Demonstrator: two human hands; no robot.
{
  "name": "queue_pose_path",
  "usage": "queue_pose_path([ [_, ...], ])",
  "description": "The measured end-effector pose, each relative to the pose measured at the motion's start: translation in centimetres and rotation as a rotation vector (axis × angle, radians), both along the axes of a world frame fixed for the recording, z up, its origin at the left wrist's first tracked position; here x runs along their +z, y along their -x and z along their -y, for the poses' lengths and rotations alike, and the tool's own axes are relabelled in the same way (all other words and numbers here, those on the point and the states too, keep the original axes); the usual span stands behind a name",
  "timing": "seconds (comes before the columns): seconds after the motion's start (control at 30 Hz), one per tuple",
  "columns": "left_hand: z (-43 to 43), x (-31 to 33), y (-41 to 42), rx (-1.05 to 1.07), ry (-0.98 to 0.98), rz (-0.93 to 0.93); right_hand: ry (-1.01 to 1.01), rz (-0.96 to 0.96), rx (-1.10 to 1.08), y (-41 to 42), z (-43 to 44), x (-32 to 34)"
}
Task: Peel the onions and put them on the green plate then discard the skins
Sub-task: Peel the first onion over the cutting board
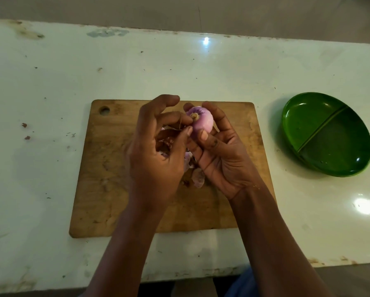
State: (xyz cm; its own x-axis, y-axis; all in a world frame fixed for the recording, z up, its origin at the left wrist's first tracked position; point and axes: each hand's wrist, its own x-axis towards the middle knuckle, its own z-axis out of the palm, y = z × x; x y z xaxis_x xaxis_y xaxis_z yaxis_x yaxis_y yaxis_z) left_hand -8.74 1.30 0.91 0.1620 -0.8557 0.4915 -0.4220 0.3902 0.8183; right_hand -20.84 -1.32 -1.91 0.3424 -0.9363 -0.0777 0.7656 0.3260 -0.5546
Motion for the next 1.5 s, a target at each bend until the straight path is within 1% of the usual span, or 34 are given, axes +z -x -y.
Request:
queue_pose_path([
  [0.13, 0.0, -0.2, -0.4, 0.044, 0.08, 0.156, -0.001, -0.061, -0.007, 0.0, 0.0, 0.3],
  [0.27, 0.0, -0.4, -0.5, 0.035, 0.123, 0.222, -0.004, -0.118, -0.012, 0.2, 0.0, 0.3],
  [0.33, 0.1, -0.4, -0.7, 0.006, 0.075, 0.209, 0.017, -0.169, -0.002, 0.4, -0.1, 0.3],
  [0.47, 0.2, -0.5, -1.0, -0.02, -0.12, 0.105, 0.045, -0.38, 0.024, 0.8, -0.3, 0.4],
  [0.57, 0.2, -0.7, -1.1, -0.033, -0.226, 0.016, 0.04, -0.407, 0.022, 0.8, -0.4, 0.3],
  [0.67, 0.2, -0.7, -1.2, -0.048, -0.282, -0.055, 0.036, -0.406, 0.036, 0.7, -0.4, 0.4],
  [0.83, 0.2, -0.8, -0.8, -0.104, -0.302, -0.122, 0.011, -0.354, 0.033, 0.6, -0.4, 0.6],
  [1.0, 0.0, -0.4, 0.0, -0.001, -0.198, -0.201, 0.01, -0.314, 0.023, 0.5, -0.3, 0.8],
  [1.1, 0.0, -0.3, 0.1, 0.056, -0.168, -0.187, 0.025, -0.32, 0.013, 0.3, -0.2, 0.7],
  [1.23, -0.1, -0.2, -0.1, 0.077, -0.19, -0.128, 0.03, -0.371, 0.001, 0.4, -0.2, 0.5],
  [1.4, 0.3, 0.6, -1.8, 0.032, -0.395, -0.112, 0.086, -0.513, 0.007, 0.7, -0.3, 0.4],
  [1.5, 0.3, 1.0, -2.7, -0.02, -0.471, -0.108, 0.124, -0.555, 0.031, 0.6, -0.4, 0.5],
])
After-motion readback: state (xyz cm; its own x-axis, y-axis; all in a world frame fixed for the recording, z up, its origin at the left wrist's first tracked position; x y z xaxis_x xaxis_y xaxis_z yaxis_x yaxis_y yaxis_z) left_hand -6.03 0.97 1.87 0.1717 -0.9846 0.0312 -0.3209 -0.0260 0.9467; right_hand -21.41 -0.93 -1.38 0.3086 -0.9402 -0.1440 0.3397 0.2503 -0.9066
